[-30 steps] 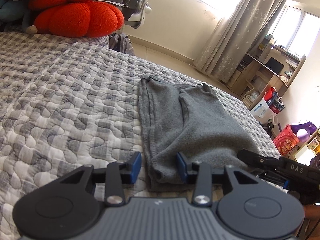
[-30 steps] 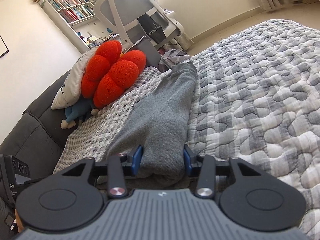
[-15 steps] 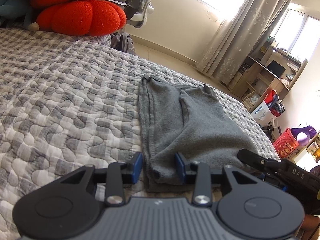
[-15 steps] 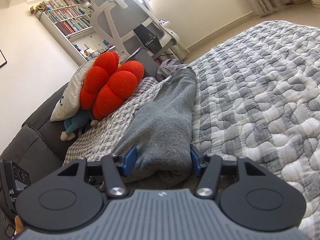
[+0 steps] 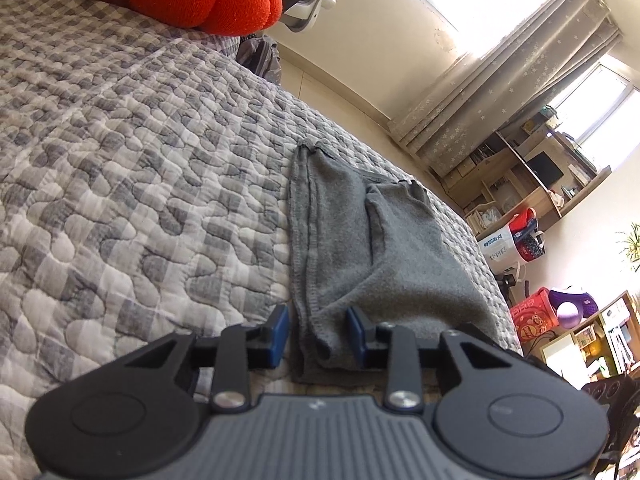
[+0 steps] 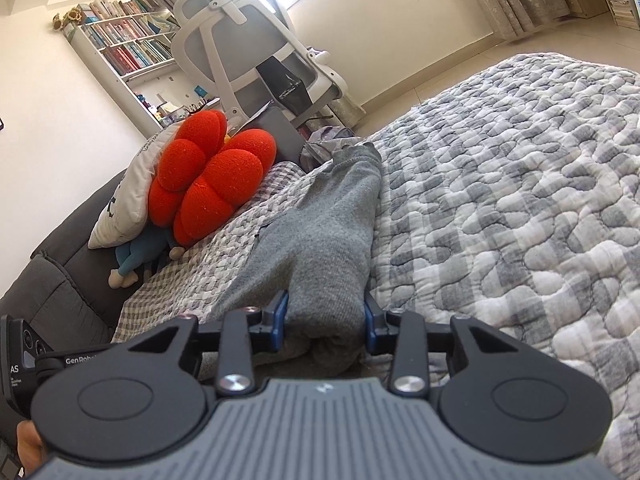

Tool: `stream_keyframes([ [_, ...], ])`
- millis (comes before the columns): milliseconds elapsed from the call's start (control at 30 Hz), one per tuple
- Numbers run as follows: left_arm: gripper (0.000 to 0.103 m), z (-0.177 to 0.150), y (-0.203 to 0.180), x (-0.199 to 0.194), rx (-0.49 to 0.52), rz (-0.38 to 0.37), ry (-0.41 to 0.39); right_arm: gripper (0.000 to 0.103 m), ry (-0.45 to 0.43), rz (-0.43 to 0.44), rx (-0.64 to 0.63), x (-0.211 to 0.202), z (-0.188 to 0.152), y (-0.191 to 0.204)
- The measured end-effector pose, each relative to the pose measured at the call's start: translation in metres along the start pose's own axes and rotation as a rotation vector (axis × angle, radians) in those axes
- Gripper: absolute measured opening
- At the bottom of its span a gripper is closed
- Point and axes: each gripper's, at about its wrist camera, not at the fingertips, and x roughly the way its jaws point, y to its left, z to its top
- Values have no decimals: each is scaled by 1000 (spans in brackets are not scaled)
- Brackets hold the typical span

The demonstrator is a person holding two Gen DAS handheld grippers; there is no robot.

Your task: Fold clothes

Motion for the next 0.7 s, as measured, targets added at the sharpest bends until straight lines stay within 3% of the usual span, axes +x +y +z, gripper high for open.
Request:
stream_keyframes([
  [167,33,6,9,-7,-59,-3,16,39,2,-4,-4,1,-1,1],
  [300,42,4,7,-2,-79,-50,69,42,3,-4,-24,1,-3,3],
  [400,42,3,1,3,-75,-42,67,43,5,-2,-17,1,-4,1],
  [467,39,3,-2,5,-72,-26,61,45,8,-4,-25,1,-4,3],
  [533,25,4,-4,7,-72,-11,67,48,12,-10,-50,0,-4,6],
  [600,19,5,-3,7,-85,-14,71,49,15,-22,-76,-1,-4,9],
  [667,17,7,-5,6,-85,-10,70,54,12,-57,-127,-3,-3,16],
  [700,17,9,-6,6,-88,-8,69,61,8,-82,-158,-5,-2,19],
])
